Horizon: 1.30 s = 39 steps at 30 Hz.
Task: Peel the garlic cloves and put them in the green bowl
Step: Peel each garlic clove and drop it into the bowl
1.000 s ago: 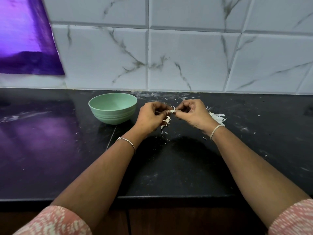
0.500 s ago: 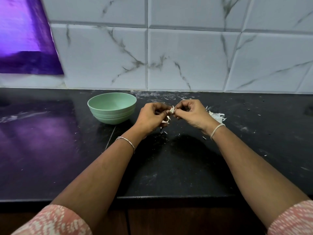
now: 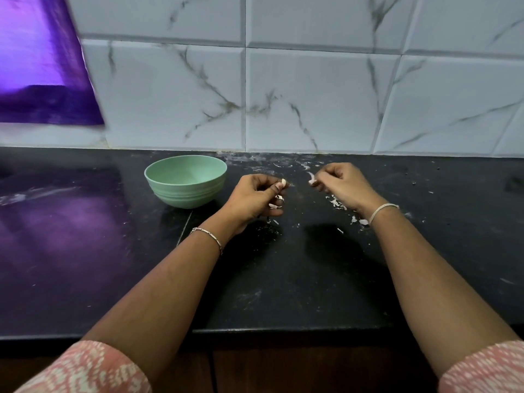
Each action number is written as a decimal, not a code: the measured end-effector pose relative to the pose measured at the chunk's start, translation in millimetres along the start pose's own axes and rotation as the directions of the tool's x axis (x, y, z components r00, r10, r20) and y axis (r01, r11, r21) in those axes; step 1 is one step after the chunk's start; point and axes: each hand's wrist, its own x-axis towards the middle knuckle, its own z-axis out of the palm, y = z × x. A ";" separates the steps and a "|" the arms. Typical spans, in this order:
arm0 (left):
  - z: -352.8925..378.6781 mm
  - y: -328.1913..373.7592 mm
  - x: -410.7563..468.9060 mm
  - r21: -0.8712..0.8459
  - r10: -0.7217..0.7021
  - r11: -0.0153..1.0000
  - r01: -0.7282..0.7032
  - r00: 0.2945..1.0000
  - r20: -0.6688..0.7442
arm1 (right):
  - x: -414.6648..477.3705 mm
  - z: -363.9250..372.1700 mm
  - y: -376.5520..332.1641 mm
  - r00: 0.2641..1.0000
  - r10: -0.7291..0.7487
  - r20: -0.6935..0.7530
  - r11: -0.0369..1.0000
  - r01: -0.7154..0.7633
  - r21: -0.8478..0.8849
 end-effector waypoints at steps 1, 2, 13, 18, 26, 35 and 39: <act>0.4 0.9 -0.9 -0.009 0.000 1.000 0.000 1.000 0.006 | 1.9 -8.3 5.0 0.998 0.008 -0.066 0.997 -0.013 -0.081; 0.3 1.8 -1.7 -0.015 -0.002 1.000 0.002 1.000 0.009 | 2.1 -15.6 8.3 0.992 0.009 -0.125 0.987 -0.029 -0.156; 0.9 3.5 -4.0 -0.016 -0.038 0.999 0.037 0.998 -0.048 | 6.8 -35.1 34.7 0.970 0.058 -0.235 0.885 -0.159 -0.438; 0.1 5.7 -6.1 0.010 0.004 1.000 -0.003 0.998 -0.060 | 6.5 -30.4 36.3 0.949 0.056 -0.312 0.891 -0.188 -0.412; -2.2 16.4 -9.9 0.064 0.137 0.989 -0.134 0.989 -0.058 | 1.4 -17.7 21.4 0.971 -0.035 -0.237 0.927 -0.057 -0.370; -42.6 33.1 -17.0 0.862 0.681 0.500 -0.083 0.653 -0.331 | -5.4 24.3 3.3 0.972 -0.221 0.076 0.892 0.233 -0.388; -61.9 31.6 -18.0 0.882 0.596 0.401 0.248 0.660 -0.457 | -8.5 42.1 -5.4 0.940 -0.284 0.189 0.865 0.336 -0.373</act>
